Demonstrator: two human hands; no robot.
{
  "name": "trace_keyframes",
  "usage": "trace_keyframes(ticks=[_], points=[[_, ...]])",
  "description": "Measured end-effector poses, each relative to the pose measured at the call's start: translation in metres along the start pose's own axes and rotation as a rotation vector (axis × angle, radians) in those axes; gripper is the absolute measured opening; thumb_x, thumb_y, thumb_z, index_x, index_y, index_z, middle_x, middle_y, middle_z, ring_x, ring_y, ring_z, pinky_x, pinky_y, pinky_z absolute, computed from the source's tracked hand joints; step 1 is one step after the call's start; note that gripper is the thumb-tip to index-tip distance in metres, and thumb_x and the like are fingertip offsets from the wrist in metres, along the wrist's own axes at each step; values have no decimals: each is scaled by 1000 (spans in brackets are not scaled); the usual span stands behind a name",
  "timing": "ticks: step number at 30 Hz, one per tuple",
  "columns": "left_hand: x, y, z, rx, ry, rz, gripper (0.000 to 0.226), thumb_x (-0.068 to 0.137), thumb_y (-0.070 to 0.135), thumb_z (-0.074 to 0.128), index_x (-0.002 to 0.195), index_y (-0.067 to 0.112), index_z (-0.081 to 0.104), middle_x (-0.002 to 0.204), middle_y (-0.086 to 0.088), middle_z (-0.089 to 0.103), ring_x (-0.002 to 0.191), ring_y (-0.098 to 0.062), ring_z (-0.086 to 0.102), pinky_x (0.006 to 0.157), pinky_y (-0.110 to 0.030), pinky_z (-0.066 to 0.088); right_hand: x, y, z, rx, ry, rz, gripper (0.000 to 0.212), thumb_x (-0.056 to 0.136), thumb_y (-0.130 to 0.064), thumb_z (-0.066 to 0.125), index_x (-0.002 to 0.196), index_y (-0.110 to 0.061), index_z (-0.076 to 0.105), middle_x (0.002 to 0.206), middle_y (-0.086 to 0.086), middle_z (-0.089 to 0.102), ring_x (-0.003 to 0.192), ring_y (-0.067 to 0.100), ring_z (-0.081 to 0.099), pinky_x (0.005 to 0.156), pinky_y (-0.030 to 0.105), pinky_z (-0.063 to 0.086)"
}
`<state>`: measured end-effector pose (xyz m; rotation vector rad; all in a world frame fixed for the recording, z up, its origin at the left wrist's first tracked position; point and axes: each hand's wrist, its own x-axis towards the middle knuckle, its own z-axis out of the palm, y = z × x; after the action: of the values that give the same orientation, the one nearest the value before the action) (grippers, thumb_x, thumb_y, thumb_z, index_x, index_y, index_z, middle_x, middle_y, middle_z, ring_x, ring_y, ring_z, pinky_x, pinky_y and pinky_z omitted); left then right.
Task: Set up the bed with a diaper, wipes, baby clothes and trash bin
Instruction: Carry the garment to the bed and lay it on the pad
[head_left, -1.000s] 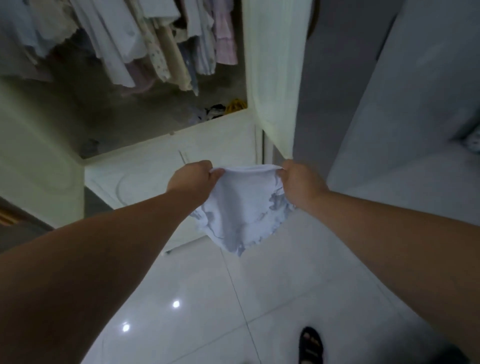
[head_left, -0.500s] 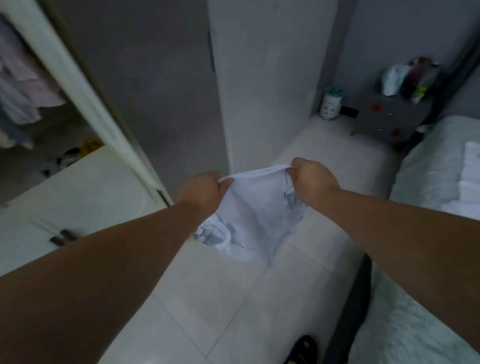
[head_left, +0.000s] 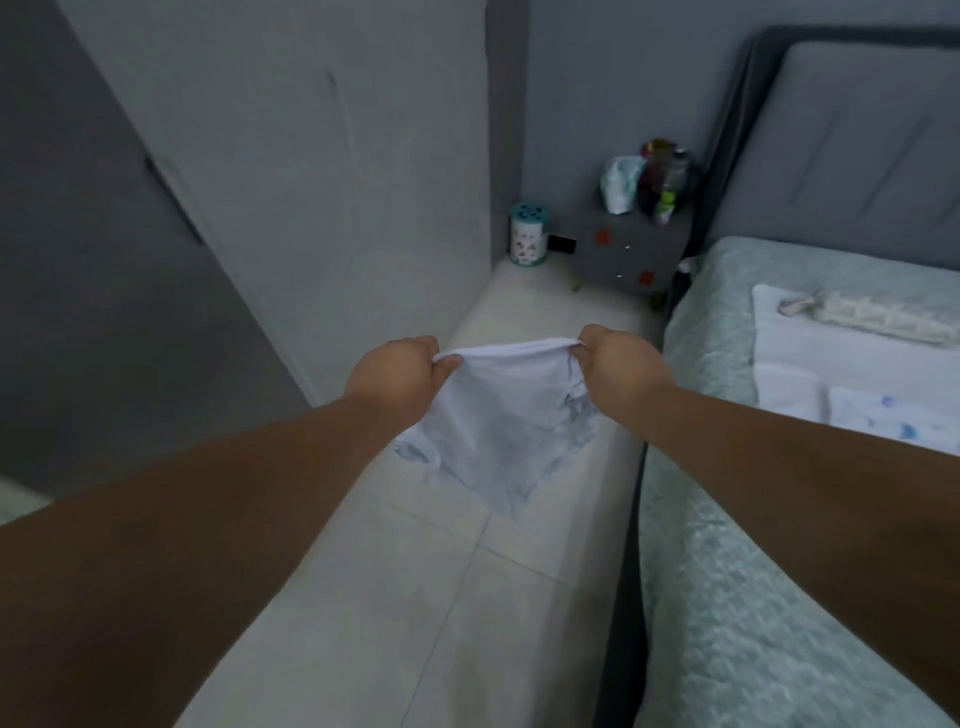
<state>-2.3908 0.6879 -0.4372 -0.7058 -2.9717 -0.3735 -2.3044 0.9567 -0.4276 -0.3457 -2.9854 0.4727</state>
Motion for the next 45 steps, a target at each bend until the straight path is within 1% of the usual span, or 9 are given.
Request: trace_keyframes(ticks=[4,8,14,19,23,29,34,41,45], points=[[60,31,3,2,-46,71,44,98,61,35,83,22,49,92,-10,65,90,-34,60,77,-40,47,24,37,-16,-9,26,50,20,103,-28,40,88,-16,46,90,15,63,86,36,60,66,34,40],[115,54,16,-16,-38,154,44,97,60,38,81,21,50,89,-11,65,86,-35,61,69,-37,42,47,65,-27,-9,45,137,24,105,-32,37,91,-16,48,97,18,64,92,38,62,72,35,43],[214,87,34,-28,-74,303,45,98,60,38,83,19,52,90,-11,64,87,-33,60,72,-38,45,93,101,-43,-35,81,264,32,105,-33,33,109,-10,56,109,17,64,102,37,60,89,42,49],[294,121,48,-53,-60,478,41,98,58,40,76,24,47,82,-6,59,84,-30,58,66,-33,29,124,132,-45,-22,200,397,25,104,-34,35,89,-19,49,98,14,66,95,35,62,77,34,42],[343,155,67,-42,-91,562,40,98,58,39,82,23,50,85,-5,60,82,-27,57,68,-33,33,138,160,-42,-20,227,507,24,103,-32,38,93,-17,53,98,14,66,95,35,62,77,36,43],[390,206,105,-57,-150,643,41,98,60,36,80,26,49,79,0,52,80,-27,56,69,-36,41,152,208,-42,-15,271,620,20,102,-30,41,86,-19,47,92,14,66,90,35,62,69,31,34],[428,262,138,-102,-176,709,42,97,60,37,71,27,42,73,1,52,74,-27,56,64,-36,41,165,267,-45,-32,268,671,21,101,-28,40,92,-15,53,93,14,66,90,37,63,73,36,44],[476,353,181,-107,-222,760,42,98,57,39,70,26,40,69,3,47,70,-24,51,63,-36,39,191,374,-57,-47,216,754,12,98,-22,47,90,-14,50,87,15,64,84,38,63,64,33,37],[503,395,203,-114,-276,771,46,99,58,35,77,21,50,73,-1,54,72,-26,55,68,-40,46,208,422,-64,-57,194,770,10,98,-19,49,88,-16,47,86,14,64,84,37,63,65,30,34]])
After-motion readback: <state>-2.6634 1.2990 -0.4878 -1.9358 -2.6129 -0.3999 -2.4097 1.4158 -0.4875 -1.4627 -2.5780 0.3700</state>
